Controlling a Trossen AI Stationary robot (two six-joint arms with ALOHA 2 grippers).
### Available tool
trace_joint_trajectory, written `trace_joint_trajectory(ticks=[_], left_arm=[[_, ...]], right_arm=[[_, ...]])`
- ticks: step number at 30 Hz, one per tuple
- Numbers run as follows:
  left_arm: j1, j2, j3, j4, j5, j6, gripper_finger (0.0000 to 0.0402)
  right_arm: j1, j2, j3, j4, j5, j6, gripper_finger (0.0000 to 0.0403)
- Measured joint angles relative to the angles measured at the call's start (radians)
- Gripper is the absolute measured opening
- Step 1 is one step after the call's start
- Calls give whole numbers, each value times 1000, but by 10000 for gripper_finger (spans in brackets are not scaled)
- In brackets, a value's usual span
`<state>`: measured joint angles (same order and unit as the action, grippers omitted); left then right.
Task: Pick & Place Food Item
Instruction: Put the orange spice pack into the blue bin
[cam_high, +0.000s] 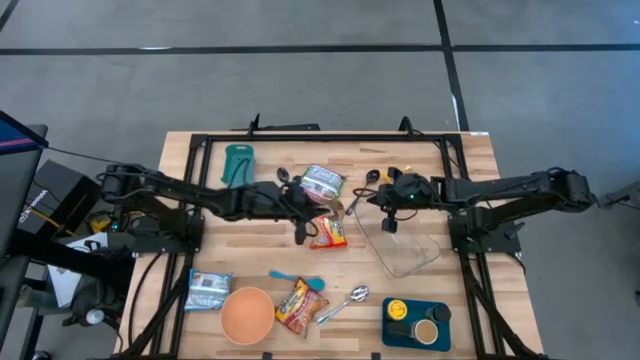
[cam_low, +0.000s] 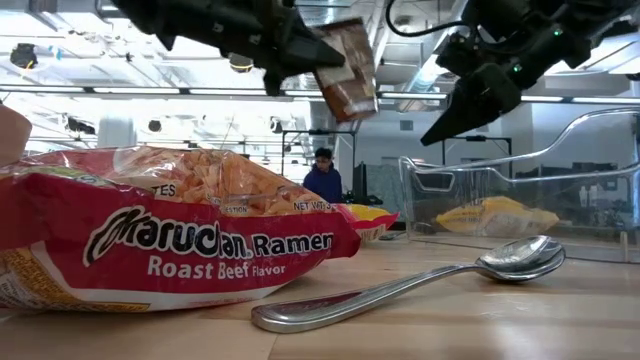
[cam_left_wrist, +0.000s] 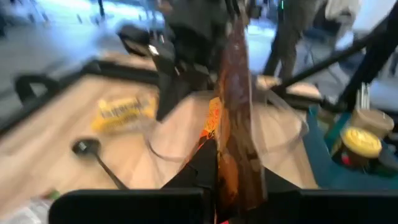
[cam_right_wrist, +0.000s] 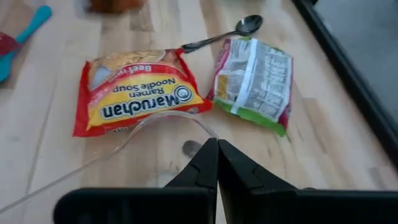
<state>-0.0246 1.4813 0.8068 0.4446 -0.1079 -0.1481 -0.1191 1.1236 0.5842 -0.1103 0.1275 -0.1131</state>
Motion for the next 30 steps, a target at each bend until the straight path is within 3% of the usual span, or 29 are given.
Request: trace_joint_trajectory(ticks=[5,16,30], left_arm=[[0,59,76,-131,18,-17,2],[-2,73,86,-211,80,-96,2],[-7,73,85,-217,94,-100,1]], right_arm=[[-36,0,0,-29,-91,0,1],[16,-19,0,-2,-234,61,0],[93,-36,0,205,-240,75,5]])
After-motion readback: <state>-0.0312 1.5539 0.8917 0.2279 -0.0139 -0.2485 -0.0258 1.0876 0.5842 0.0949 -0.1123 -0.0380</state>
